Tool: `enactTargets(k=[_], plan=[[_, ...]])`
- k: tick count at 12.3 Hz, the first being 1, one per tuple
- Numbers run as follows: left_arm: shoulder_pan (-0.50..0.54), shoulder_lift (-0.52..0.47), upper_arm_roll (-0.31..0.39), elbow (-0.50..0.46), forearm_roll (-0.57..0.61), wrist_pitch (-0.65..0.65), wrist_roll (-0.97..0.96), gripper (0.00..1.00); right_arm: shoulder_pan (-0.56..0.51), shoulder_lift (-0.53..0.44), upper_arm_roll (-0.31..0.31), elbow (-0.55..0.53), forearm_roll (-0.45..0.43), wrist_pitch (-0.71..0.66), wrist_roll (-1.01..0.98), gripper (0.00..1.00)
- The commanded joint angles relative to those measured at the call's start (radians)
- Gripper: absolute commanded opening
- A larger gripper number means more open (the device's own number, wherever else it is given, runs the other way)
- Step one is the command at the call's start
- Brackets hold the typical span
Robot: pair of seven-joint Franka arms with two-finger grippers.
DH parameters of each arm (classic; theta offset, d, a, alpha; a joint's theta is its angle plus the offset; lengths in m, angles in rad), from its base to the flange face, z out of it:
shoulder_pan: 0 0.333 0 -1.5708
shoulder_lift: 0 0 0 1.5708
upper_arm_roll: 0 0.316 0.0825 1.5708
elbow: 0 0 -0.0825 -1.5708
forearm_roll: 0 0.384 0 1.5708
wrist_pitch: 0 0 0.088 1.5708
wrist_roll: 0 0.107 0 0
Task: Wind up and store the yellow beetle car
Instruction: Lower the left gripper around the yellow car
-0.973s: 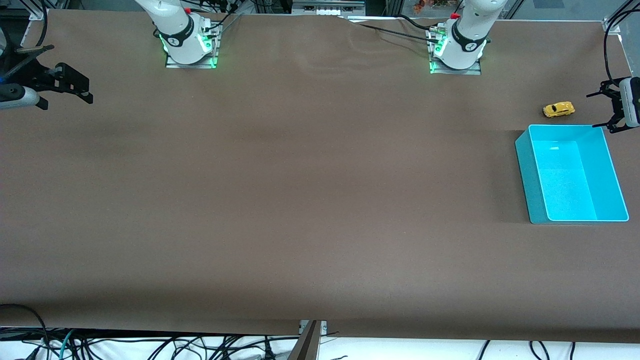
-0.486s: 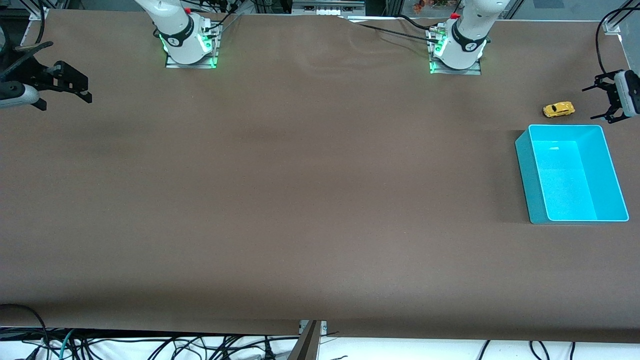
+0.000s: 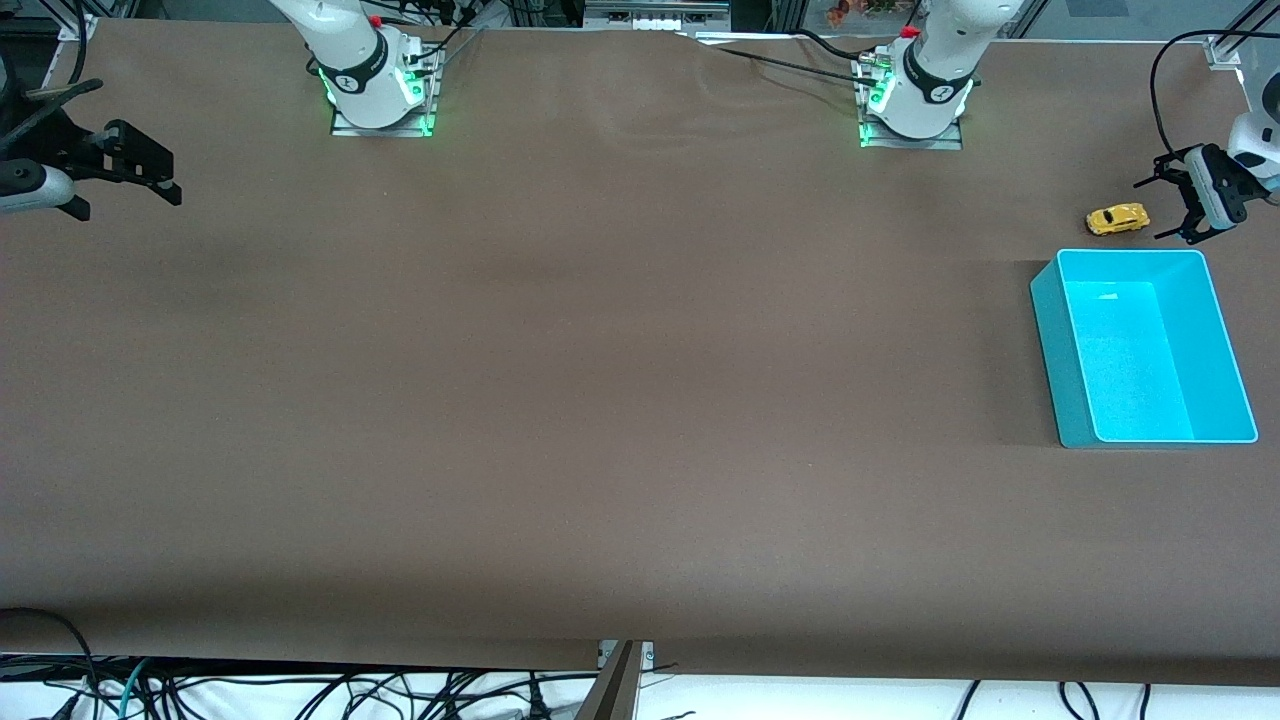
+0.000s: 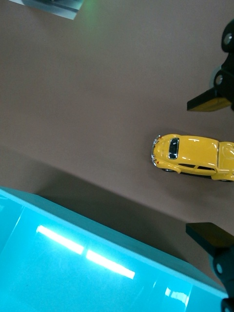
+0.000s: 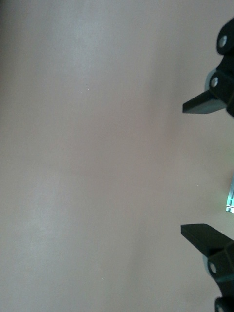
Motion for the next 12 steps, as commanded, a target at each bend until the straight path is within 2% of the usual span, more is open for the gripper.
enactTargets(k=[1, 5, 12], plan=[[0.019, -0.022, -0.016, -0.036, -0.006, 0.087, 0.071, 1.00, 0.005, 0.014, -0.004, 0.028, 0.013, -0.020, -0.015, 1.00], [0.039, -0.007, -0.016, -0.063, -0.006, 0.181, 0.082, 1.00, 0.005, 0.019, -0.004, 0.030, 0.013, -0.019, -0.015, 1.00], [0.080, 0.007, -0.016, -0.063, 0.005, 0.204, 0.141, 1.00, 0.005, 0.019, -0.004, 0.030, 0.013, -0.019, -0.014, 1.00]])
